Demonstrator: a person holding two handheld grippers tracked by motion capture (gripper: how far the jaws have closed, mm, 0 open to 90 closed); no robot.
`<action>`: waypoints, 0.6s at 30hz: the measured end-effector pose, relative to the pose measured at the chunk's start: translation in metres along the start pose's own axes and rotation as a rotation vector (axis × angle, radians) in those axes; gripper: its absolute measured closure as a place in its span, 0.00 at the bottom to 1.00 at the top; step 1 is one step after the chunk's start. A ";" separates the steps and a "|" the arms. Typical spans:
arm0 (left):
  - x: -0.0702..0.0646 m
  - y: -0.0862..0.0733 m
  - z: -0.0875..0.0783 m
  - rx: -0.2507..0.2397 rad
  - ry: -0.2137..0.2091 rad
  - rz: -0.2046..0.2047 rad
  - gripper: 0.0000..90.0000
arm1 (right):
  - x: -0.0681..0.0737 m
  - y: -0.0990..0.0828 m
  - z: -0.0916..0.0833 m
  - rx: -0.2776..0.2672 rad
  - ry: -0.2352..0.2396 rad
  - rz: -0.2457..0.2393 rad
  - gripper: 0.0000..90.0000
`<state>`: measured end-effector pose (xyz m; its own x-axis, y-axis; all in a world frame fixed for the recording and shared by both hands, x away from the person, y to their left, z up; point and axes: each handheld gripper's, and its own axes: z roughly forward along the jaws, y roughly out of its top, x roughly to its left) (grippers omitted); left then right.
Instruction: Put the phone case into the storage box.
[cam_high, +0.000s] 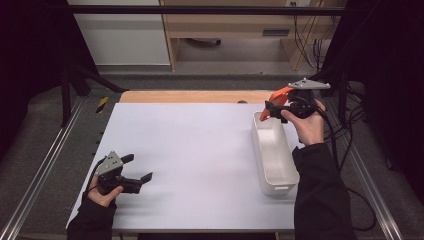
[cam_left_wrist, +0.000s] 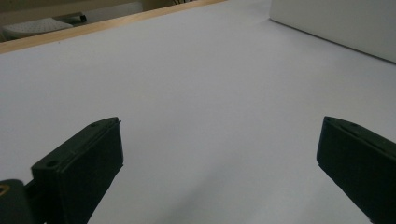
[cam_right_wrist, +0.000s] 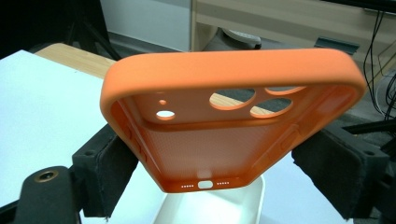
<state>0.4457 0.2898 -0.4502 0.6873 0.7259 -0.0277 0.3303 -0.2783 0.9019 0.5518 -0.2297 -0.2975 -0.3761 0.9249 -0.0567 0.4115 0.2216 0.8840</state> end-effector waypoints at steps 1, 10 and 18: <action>0.000 0.000 0.000 0.000 0.000 0.002 0.00 | 0.000 0.000 0.001 0.002 -0.004 0.001 0.17; -0.001 0.000 0.002 0.008 -0.005 0.008 0.00 | -0.001 0.000 0.013 0.038 -0.059 0.056 0.17; -0.001 -0.001 0.003 0.011 -0.008 0.010 0.00 | -0.001 -0.002 0.023 0.071 -0.080 0.073 0.17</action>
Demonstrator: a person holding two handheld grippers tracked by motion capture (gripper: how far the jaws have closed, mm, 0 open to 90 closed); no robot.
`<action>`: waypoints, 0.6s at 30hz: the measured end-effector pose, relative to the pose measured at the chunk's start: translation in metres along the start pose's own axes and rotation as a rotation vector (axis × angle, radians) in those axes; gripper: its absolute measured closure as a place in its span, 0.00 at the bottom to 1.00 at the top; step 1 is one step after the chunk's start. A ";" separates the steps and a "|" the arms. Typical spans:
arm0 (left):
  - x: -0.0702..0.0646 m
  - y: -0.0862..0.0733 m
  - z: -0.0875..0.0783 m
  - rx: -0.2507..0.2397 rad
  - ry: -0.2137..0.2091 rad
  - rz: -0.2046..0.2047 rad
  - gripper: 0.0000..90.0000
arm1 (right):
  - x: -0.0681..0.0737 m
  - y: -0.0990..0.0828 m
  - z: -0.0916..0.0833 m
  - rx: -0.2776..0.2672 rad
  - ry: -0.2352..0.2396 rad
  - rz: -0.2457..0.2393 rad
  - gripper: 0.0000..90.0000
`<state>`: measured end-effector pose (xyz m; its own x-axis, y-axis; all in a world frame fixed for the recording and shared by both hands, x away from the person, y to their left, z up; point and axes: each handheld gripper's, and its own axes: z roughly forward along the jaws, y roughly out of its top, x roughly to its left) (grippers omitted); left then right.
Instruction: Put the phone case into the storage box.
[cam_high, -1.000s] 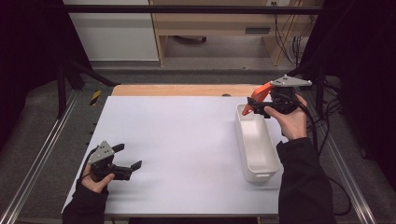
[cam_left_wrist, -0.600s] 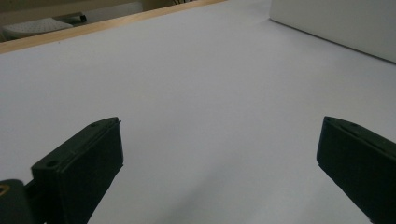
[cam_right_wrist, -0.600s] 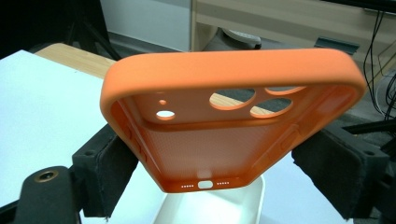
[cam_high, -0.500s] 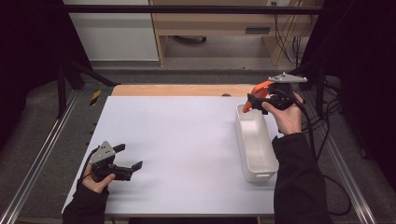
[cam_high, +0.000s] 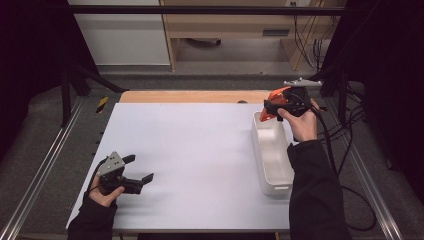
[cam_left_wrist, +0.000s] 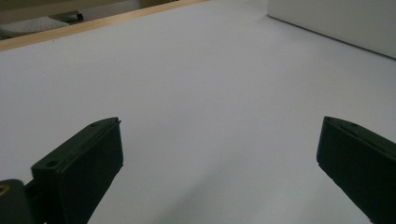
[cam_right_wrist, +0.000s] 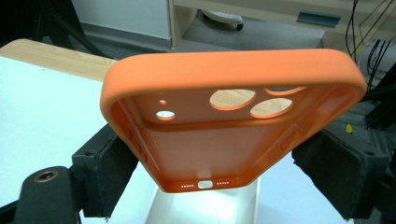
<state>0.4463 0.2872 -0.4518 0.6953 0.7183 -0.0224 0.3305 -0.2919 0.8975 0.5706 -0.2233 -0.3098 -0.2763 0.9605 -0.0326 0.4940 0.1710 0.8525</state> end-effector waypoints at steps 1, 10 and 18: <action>0.000 0.000 0.000 0.001 0.000 0.000 0.00 | 0.000 0.000 0.001 0.003 -0.002 0.004 0.17; 0.000 0.000 0.001 0.006 -0.002 0.005 0.00 | 0.002 -0.001 0.012 0.033 -0.029 0.024 0.17; -0.001 -0.001 0.002 0.010 -0.003 0.009 0.00 | 0.004 -0.002 0.022 0.057 -0.054 0.047 0.17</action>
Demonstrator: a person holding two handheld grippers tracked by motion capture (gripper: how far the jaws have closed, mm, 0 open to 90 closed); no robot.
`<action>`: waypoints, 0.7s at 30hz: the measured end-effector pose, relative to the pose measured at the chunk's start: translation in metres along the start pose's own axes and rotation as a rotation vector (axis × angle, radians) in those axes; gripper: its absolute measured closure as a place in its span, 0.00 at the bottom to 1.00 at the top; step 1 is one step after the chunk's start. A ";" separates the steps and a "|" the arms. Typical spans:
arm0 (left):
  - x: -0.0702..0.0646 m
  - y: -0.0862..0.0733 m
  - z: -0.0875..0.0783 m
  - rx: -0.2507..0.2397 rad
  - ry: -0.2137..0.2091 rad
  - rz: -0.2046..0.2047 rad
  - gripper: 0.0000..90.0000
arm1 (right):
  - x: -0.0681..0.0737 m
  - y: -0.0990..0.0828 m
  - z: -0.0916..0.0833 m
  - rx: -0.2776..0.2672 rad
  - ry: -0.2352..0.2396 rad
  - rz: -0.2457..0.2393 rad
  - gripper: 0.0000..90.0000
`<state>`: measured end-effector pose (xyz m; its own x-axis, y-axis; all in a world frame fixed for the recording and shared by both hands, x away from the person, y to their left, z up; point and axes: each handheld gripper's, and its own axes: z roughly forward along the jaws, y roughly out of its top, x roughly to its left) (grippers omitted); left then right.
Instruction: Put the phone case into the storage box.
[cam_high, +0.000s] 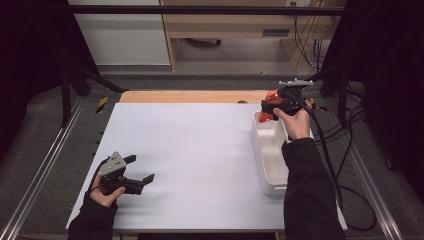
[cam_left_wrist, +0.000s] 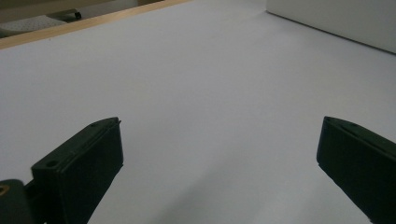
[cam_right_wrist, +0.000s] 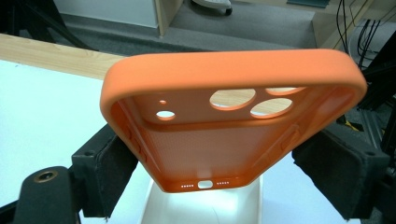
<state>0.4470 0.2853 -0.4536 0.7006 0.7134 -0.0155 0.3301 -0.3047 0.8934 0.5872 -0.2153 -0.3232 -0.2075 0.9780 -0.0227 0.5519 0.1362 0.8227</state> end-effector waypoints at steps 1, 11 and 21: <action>0.000 0.000 0.000 0.000 0.001 0.000 0.00 | 0.000 0.000 0.002 0.001 -0.005 -0.001 0.17; 0.000 0.000 0.001 0.006 -0.001 0.005 0.00 | 0.004 -0.002 0.017 0.032 -0.037 0.020 0.17; -0.001 -0.001 0.002 0.010 -0.003 0.009 0.00 | 0.005 -0.005 0.029 0.067 -0.059 0.039 0.17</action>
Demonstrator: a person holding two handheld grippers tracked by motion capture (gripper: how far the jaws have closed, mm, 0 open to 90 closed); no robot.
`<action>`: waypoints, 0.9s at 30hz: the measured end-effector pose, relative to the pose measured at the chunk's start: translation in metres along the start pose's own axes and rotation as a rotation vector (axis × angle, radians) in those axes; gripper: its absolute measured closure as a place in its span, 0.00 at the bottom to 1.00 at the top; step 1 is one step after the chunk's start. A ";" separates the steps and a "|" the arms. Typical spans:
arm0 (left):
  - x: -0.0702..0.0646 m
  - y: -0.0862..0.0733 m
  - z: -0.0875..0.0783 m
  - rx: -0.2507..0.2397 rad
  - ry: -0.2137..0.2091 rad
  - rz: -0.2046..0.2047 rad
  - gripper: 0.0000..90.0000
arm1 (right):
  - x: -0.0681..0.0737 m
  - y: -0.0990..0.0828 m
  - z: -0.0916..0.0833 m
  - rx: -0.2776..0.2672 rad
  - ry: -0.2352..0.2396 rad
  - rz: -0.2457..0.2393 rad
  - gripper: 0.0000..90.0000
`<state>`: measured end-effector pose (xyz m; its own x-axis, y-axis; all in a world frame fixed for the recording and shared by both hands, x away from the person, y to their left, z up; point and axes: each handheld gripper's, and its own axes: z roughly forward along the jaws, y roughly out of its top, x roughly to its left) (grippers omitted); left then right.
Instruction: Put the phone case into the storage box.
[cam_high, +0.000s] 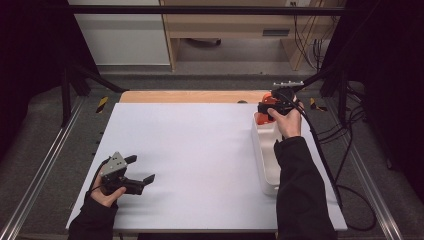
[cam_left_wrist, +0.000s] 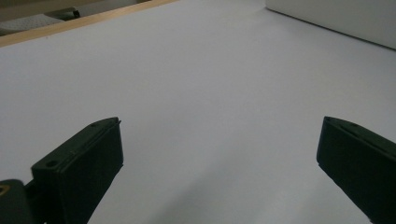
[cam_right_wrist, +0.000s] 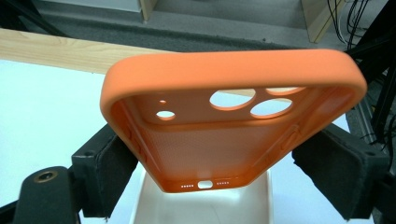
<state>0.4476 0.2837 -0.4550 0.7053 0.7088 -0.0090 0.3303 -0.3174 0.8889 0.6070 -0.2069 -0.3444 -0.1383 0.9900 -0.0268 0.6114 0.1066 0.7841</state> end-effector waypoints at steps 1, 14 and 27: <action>0.000 0.000 0.000 0.001 0.000 0.001 0.00 | 0.000 -0.001 0.002 0.005 -0.003 0.003 0.17; -0.001 0.000 0.002 0.013 -0.003 0.010 0.00 | 0.001 -0.007 0.019 0.049 -0.019 0.032 0.17; -0.002 0.000 0.003 0.016 -0.006 0.013 0.00 | 0.006 -0.014 0.034 0.079 -0.026 0.023 0.17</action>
<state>0.4481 0.2805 -0.4567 0.7130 0.7011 -0.0002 0.3310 -0.3363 0.8817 0.6243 -0.1997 -0.3770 -0.1040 0.9942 -0.0259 0.6741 0.0896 0.7332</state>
